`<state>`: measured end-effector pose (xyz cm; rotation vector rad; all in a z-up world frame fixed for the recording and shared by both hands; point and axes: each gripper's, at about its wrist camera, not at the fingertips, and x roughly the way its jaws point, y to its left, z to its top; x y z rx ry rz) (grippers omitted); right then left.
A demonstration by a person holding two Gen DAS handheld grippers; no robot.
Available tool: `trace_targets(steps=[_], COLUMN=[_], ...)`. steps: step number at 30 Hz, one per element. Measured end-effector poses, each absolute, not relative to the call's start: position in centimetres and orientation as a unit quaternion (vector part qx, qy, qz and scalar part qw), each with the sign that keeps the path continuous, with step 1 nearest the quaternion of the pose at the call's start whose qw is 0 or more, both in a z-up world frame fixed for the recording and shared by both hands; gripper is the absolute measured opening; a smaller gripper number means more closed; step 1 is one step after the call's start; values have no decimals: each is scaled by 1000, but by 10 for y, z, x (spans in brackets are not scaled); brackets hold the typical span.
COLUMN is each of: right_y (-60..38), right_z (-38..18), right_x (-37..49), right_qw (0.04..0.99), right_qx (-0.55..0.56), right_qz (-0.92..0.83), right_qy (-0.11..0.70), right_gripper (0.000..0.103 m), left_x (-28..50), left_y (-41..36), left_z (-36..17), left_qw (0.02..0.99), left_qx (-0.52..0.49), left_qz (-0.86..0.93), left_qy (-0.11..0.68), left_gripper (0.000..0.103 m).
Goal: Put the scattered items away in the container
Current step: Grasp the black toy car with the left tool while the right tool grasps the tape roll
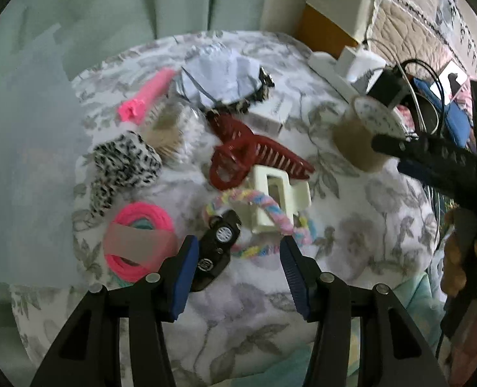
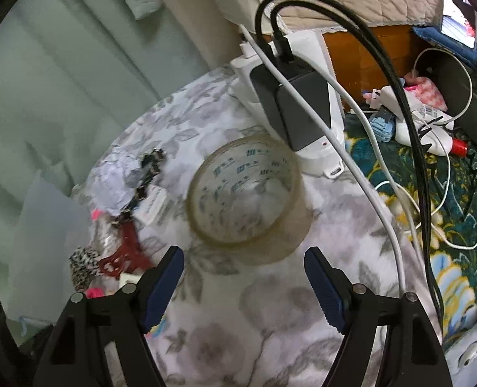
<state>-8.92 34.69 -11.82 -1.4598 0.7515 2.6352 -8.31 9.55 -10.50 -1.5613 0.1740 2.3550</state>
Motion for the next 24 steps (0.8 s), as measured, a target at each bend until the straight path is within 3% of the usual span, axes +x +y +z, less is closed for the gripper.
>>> trace_targets(steps=[7,24], right_y=[344,342], right_z=[-124,-140], right_x=[-109,-142], right_qw=[29,72], right_qx=[-472,-472], right_qz=[852,855], right_qy=[226,202], right_gripper=[83,97], left_x=[-93,-94], left_y=[94,84], left_z=[-122,-127], left_qw=[130,125], left_qx=[-569,-569], left_qz=[809,810], left_qy=[74,67], left_gripper=[54,40])
